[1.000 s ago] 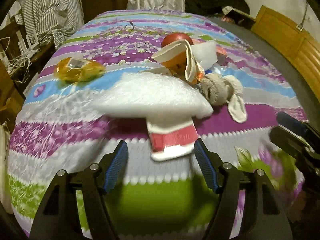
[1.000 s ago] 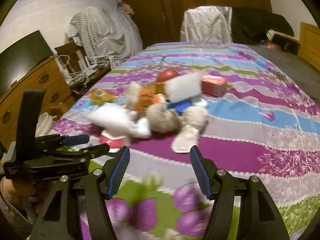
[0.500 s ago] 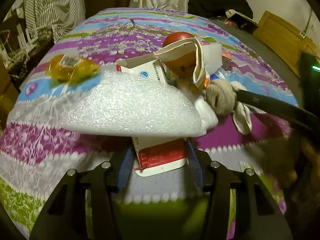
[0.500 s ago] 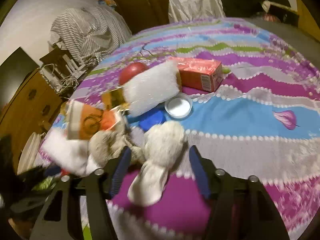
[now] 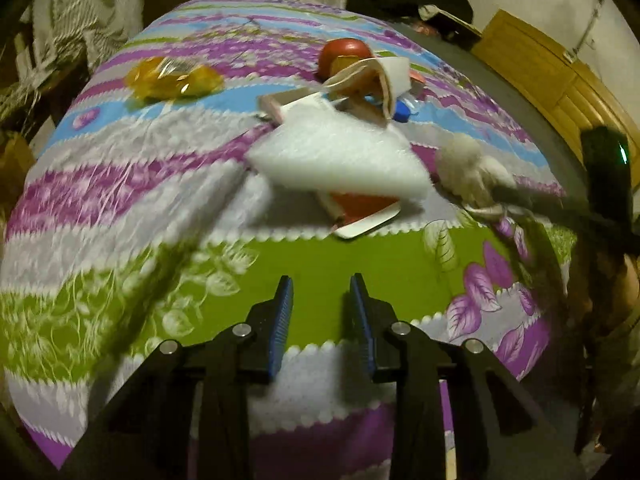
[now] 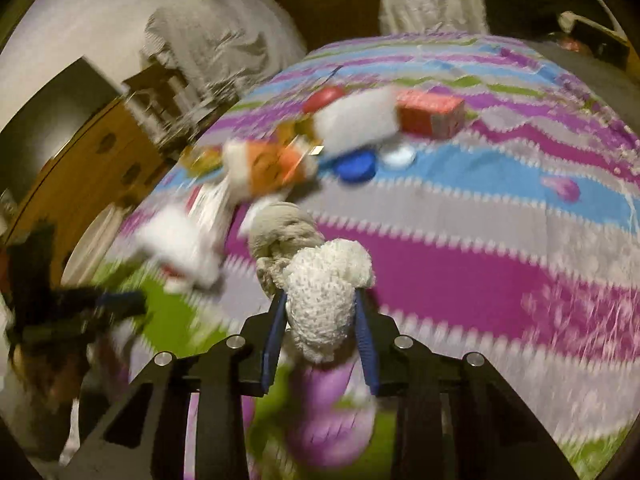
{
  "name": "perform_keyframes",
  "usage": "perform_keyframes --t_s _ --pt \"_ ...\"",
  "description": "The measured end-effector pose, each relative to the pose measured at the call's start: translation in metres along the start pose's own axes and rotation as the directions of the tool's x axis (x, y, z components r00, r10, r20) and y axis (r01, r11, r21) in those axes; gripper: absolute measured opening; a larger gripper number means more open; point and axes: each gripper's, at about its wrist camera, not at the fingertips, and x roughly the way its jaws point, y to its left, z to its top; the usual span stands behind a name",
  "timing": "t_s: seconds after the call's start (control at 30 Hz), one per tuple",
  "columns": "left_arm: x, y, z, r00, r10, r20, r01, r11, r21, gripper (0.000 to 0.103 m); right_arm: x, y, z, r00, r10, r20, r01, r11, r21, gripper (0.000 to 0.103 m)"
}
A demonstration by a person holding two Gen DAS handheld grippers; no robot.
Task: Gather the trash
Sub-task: 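Grasp the white foam sheet with the right gripper while the left grasps the medicine box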
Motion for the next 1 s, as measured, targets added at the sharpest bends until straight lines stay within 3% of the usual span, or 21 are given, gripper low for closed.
perform_keyframes --t_s 0.1,0.13,0.17,0.23,0.27,0.33,0.4,0.47,0.53,0.63,0.7,0.77,0.9,1.0 --pt "-0.002 0.0 -0.001 1.0 0.004 0.008 -0.004 1.0 -0.023 0.03 -0.01 0.009 -0.011 1.0 0.001 -0.03 -0.002 1.0 -0.03 0.038" --pt "-0.003 -0.001 -0.001 1.0 0.006 0.011 -0.006 1.0 -0.017 0.036 -0.013 0.011 -0.013 0.999 -0.027 -0.037 0.025 0.998 -0.051 0.041" --pt "-0.004 -0.003 0.0 1.0 0.012 0.016 -0.011 1.0 -0.009 0.04 -0.02 0.017 -0.012 0.994 -0.108 -0.016 0.106 0.99 -0.096 0.055" --pt "-0.006 -0.002 0.0 1.0 0.018 0.025 -0.018 1.0 -0.009 0.05 -0.041 0.027 -0.01 0.978 -0.191 0.082 0.201 0.97 -0.135 0.075" --pt "-0.006 0.0 0.0 1.0 0.018 0.026 -0.017 1.0 -0.016 0.05 -0.047 0.029 -0.007 0.976 -0.188 0.108 0.201 0.97 -0.137 0.075" --pt "-0.005 0.004 0.001 1.0 0.016 0.026 -0.016 0.999 -0.03 0.05 -0.054 0.043 0.004 0.98 -0.138 0.14 0.161 0.972 -0.171 0.075" --pt "-0.002 0.007 0.002 1.0 0.014 0.023 -0.014 0.999 -0.033 0.05 -0.039 0.065 0.015 0.995 -0.037 0.096 0.061 0.964 -0.257 0.075" --pt "-0.003 0.008 0.001 1.0 0.011 0.024 -0.01 0.999 -0.031 0.053 -0.008 0.097 0.027 0.999 0.029 0.021 -0.019 0.923 -0.385 0.076" --pt "-0.002 0.007 0.001 1.0 0.01 0.024 -0.009 0.999 -0.031 0.056 0.028 0.125 0.038 0.999 0.037 -0.033 -0.048 0.876 -0.48 0.076" --pt "-0.001 0.006 0.001 1.0 0.012 0.02 -0.012 1.0 -0.026 0.057 0.057 0.151 0.052 0.996 0.052 -0.069 -0.081 0.838 -0.539 0.076" --pt "0.0 0.006 0.001 1.0 0.015 0.017 -0.015 1.0 -0.024 0.057 0.075 0.156 0.058 0.997 0.019 -0.081 -0.061 0.829 -0.555 0.076" --pt "0.001 0.005 0.004 1.0 0.021 0.016 -0.021 1.0 -0.022 0.057 0.084 0.153 0.061 0.994 0.004 -0.11 -0.063 0.837 -0.543 0.058" --pt "-0.001 -0.005 0.016 0.998 0.042 0.05 -0.042 0.999 -0.011 0.057 0.026 0.122 0.071 0.999 0.037 0.036 -0.022 0.934 -0.357 0.057" --pt "0.004 -0.02 0.033 0.995 0.056 0.077 -0.056 0.998 -0.008 0.061 -0.042 0.077 0.063 0.984 -0.038 0.175 0.072 0.979 -0.191 0.057"
